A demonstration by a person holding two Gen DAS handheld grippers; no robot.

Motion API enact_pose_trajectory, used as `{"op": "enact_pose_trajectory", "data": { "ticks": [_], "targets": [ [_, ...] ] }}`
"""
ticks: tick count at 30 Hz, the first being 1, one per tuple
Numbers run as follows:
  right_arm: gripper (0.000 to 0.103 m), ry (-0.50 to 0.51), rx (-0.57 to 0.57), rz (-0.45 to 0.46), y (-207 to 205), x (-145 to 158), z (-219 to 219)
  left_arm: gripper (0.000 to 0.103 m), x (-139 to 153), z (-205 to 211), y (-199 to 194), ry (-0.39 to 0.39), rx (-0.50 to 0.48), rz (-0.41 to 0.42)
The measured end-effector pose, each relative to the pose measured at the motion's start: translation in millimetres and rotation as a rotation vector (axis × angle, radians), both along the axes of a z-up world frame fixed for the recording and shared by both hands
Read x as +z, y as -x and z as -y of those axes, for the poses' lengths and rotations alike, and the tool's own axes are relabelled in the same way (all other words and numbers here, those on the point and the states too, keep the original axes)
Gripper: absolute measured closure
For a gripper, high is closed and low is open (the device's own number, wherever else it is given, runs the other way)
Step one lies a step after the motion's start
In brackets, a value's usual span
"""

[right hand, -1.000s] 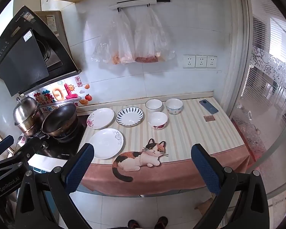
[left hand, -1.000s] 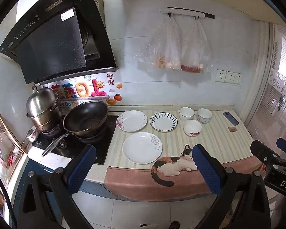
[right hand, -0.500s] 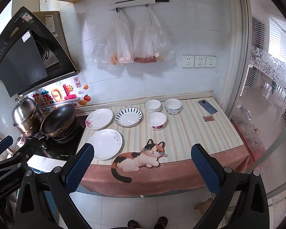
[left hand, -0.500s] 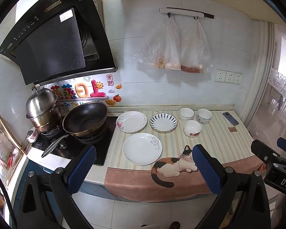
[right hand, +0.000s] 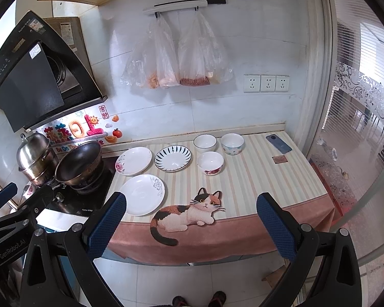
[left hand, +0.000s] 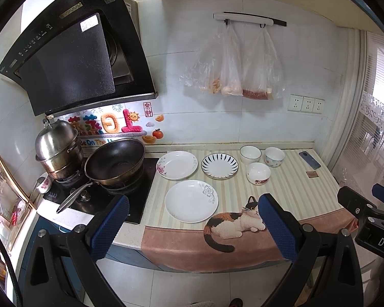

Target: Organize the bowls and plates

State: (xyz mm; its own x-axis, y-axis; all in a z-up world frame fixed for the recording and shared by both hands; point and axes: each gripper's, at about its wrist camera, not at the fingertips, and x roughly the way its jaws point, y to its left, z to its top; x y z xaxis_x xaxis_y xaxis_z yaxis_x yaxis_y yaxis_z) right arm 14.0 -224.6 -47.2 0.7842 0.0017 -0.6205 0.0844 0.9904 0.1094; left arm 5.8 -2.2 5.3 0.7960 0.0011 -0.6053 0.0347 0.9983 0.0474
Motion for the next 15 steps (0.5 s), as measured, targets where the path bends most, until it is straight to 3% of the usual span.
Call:
{"op": "enact_pose_trajectory", "data": {
  "ticks": [15],
  "targets": [
    [0.0,-0.003,-0.002,0.002,-1.6,5.9,-1.3,0.0,2.1,-2.7,-0.7,0.001,-0.002,0.003]
  ]
}}
